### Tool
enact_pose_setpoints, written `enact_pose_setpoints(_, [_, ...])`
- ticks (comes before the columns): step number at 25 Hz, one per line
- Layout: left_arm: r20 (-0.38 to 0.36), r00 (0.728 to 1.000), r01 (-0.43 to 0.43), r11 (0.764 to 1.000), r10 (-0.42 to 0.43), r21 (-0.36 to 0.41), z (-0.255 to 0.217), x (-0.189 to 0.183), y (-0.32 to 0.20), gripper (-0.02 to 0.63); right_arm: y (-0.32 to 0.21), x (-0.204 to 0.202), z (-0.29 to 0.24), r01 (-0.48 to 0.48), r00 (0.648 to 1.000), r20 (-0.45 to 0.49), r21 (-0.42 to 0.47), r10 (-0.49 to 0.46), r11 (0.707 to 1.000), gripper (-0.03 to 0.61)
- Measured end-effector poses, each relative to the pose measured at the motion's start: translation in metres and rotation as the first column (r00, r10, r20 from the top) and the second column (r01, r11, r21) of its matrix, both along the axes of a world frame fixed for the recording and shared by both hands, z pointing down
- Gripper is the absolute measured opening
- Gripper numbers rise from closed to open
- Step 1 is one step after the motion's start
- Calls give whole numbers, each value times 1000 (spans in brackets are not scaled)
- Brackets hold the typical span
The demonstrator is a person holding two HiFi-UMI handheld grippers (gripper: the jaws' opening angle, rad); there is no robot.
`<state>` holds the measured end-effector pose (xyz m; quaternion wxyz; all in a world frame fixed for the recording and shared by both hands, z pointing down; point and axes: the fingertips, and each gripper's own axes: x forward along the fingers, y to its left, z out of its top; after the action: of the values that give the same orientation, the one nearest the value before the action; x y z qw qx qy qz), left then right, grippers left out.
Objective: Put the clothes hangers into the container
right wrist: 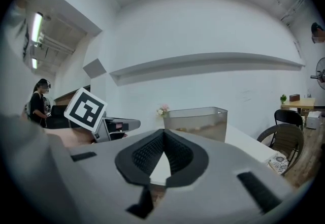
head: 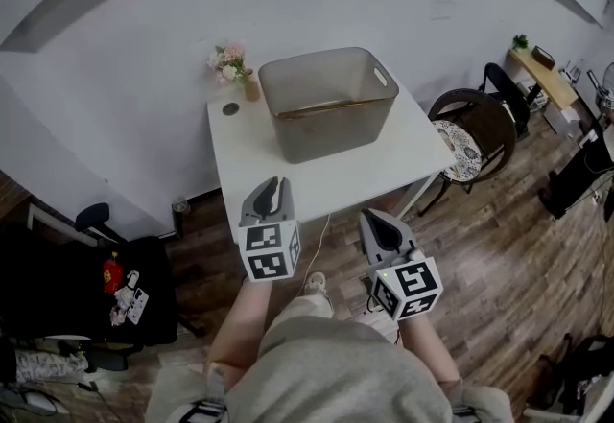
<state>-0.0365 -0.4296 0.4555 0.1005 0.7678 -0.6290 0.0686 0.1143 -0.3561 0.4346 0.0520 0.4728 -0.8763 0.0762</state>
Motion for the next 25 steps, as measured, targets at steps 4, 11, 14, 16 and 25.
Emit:
enact_pose_setpoints(4, [5, 1000, -3, 1000, 3, 10, 0, 5, 38, 29, 27, 8, -4, -15, 1000, 9, 19, 15, 1000, -2])
enact_pose_setpoints(11, [-6, 1000, -28, 999, 29, 19, 3, 11, 100, 18, 75, 14, -4, -38, 999, 4, 36, 38, 999, -2])
enact_pose_setpoints(14, [-10, 999, -44, 999, 44, 22, 4, 14, 124, 17, 97, 14, -3, -40, 999, 3, 25, 40, 999, -2])
enact_pose_setpoints(16, [-15, 998, -54, 998, 55, 27, 4, 17, 140, 15, 112, 14, -2, -35, 999, 0, 14, 35, 999, -2])
enact_pose_setpoints(25, [-31, 994, -102, 994, 103, 26, 9, 27, 198, 14, 162, 17, 2, -42, 999, -21, 11, 43, 999, -2])
